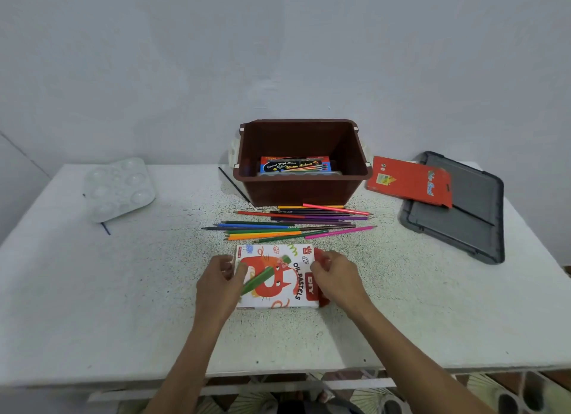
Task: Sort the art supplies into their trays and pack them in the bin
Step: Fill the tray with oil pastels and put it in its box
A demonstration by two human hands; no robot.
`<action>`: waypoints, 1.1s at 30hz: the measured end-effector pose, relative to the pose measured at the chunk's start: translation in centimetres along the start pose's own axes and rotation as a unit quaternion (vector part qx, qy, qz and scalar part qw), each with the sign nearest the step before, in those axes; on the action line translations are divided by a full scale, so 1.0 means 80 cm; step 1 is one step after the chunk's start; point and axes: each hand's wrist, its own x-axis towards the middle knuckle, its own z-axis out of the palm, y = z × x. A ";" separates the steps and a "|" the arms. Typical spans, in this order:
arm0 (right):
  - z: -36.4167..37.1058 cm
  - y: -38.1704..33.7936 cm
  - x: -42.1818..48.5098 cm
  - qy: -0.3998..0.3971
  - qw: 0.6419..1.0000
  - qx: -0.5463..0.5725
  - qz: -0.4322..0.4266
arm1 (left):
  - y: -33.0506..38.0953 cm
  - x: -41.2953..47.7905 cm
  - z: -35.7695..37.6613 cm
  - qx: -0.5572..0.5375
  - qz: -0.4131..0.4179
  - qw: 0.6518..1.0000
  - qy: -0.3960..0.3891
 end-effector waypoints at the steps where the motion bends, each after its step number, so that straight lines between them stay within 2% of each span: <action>1: 0.002 0.003 -0.004 0.000 1.000 -0.003 0.004 | 0.000 -0.001 0.000 0.011 -0.003 1.000 -0.004; 9: 0.023 0.004 -0.026 0.007 0.999 -0.043 -0.009 | 0.006 -0.010 0.010 0.070 0.007 0.998 0.001; 14: 0.007 -0.003 -0.026 0.005 1.000 -0.002 -0.004 | 0.028 -0.015 0.003 0.032 0.012 0.999 -0.037; 24: -0.071 -0.060 -0.019 0.097 0.990 0.100 -0.030 | 0.091 -0.005 -0.020 -0.032 0.087 0.995 -0.033; 33: -0.121 -0.107 0.009 0.121 0.977 0.168 -0.056 | 0.165 0.015 -0.048 -0.117 0.171 0.978 -0.008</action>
